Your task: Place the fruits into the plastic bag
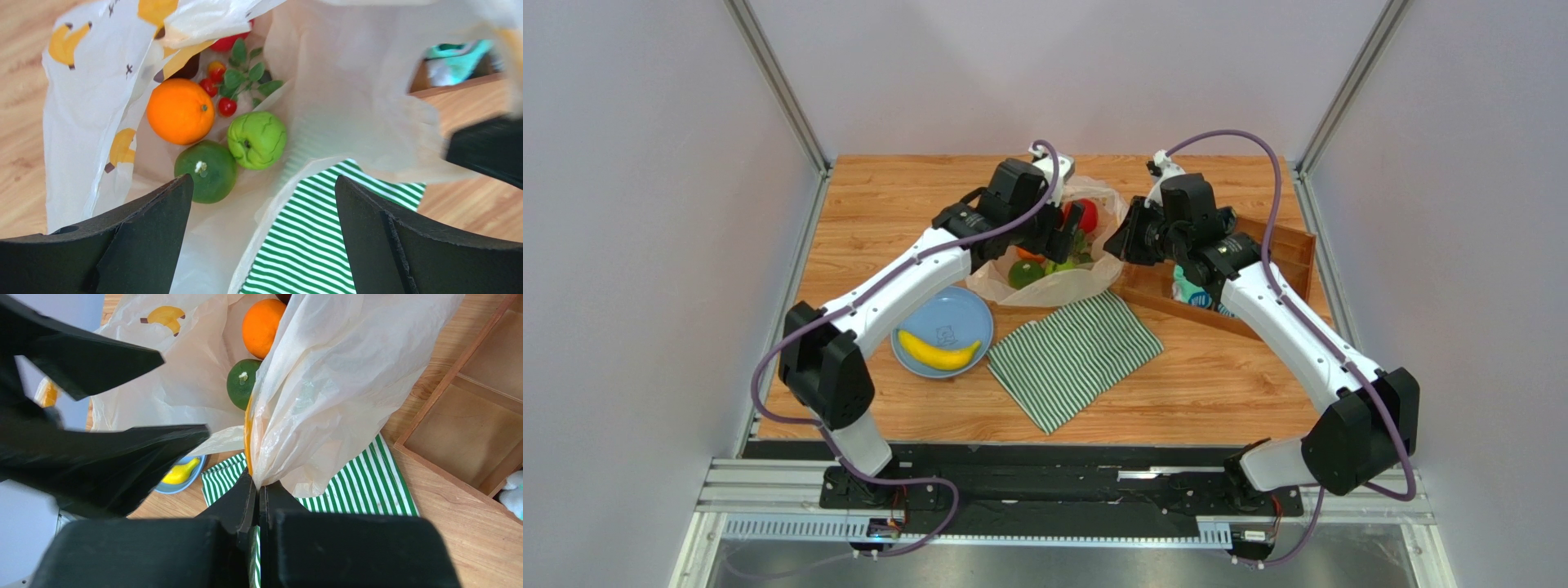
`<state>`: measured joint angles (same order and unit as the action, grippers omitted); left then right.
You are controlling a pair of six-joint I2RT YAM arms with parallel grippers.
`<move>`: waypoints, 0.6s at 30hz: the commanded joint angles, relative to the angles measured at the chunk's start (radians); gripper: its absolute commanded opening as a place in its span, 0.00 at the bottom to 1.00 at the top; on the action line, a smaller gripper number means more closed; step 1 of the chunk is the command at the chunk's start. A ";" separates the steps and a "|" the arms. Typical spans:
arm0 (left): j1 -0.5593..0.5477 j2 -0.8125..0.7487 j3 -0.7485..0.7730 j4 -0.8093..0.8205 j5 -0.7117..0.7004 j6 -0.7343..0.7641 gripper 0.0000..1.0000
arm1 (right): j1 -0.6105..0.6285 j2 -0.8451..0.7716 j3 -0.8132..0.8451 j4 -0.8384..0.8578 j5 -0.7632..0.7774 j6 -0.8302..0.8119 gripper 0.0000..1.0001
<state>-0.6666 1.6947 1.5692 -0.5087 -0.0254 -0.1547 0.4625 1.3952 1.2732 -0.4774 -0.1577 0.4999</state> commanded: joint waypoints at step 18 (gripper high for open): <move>0.272 -0.429 -0.158 0.139 0.087 -0.158 0.99 | 0.005 -0.028 0.009 -0.010 0.024 -0.017 0.00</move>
<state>-0.4835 1.3476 1.4757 -0.3721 0.0402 -0.1886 0.4625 1.3952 1.2732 -0.4793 -0.1543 0.4999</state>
